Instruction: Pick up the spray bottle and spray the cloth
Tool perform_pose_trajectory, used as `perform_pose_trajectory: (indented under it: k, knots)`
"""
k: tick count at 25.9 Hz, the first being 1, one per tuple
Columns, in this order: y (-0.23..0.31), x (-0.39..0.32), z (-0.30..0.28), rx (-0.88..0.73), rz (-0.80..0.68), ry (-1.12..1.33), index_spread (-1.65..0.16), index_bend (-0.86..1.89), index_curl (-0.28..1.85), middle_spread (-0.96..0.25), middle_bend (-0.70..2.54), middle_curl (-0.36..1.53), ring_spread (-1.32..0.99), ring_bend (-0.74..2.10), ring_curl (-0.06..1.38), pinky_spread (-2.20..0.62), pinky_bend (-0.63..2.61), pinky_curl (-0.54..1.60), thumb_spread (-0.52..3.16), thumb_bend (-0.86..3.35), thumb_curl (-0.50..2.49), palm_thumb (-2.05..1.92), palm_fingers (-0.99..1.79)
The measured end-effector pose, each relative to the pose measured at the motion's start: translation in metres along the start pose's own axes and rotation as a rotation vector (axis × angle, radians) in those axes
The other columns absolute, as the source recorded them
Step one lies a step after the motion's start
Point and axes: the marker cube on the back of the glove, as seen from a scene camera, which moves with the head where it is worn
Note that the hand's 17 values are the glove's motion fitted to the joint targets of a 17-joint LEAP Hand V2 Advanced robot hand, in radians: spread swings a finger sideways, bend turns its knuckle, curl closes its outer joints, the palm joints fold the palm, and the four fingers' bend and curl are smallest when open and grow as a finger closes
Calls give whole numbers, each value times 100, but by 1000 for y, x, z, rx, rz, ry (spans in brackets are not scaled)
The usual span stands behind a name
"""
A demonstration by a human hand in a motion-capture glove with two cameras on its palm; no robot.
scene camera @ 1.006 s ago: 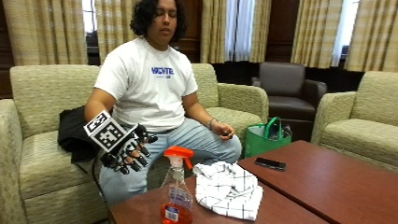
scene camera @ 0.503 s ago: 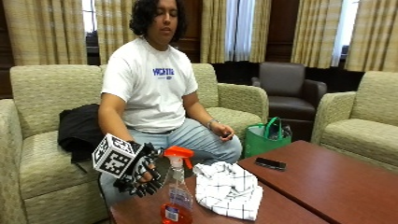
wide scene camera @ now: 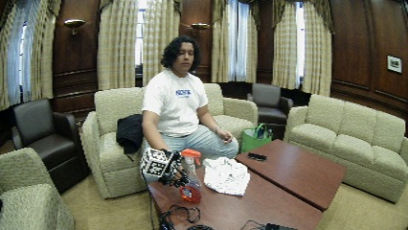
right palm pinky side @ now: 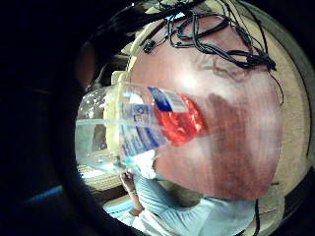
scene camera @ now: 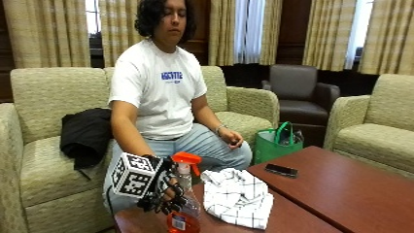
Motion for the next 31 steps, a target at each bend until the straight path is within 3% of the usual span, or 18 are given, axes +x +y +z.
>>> perform_pose_trajectory:
  k: [21,26,31]
  knots:
    - [-44,-26,47,71,-16,-129,-38,12,17,-13,32,37,-9,50,33,23,39,34,82,-3,34,54,34]
    - [-51,-31,49,137,-28,-149,-37,15,19,-15,28,36,-12,57,34,19,36,33,83,-2,34,56,47]
    - [-52,-33,48,168,-64,-150,-35,29,26,-16,25,36,-15,57,33,13,27,31,91,8,39,77,79]
